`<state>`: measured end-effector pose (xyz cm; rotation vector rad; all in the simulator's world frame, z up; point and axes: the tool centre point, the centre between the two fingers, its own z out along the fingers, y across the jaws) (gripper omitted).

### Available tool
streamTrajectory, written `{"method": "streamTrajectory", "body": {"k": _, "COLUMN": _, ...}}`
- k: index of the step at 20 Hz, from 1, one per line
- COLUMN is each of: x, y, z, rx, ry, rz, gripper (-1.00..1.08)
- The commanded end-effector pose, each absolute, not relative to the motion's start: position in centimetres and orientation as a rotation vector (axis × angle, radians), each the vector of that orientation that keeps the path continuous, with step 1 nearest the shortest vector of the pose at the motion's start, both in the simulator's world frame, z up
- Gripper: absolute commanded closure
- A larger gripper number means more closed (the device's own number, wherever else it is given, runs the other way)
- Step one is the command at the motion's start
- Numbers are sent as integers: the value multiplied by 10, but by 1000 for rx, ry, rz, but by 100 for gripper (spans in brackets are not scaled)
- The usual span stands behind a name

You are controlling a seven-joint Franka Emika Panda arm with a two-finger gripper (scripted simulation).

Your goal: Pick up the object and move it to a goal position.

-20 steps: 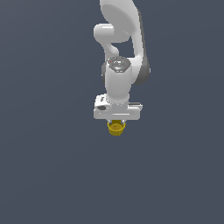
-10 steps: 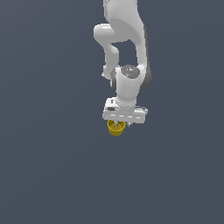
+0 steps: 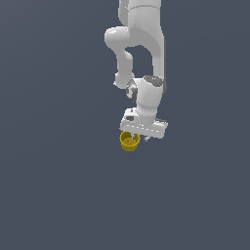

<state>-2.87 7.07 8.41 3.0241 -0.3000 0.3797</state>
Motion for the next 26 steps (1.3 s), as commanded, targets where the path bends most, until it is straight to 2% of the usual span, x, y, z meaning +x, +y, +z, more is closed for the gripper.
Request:
{"method": "streamTrajectory", "body": {"k": 1, "x": -32, "y": 73, "z": 82, "rx": 2999, "ry": -327, "rz": 434, "gripper": -20}}
{"method": "streamTrajectory", "body": {"k": 14, "x": -43, "y": 76, "z": 92, "rx": 2880, "ry": -413, "rz": 681, "gripper": -20}}
{"method": "streamTrajectory", "body": {"k": 26, "x": -43, "y": 76, "z": 95, "rx": 2860, "ry": -423, "rz": 724, "gripper": -20}}
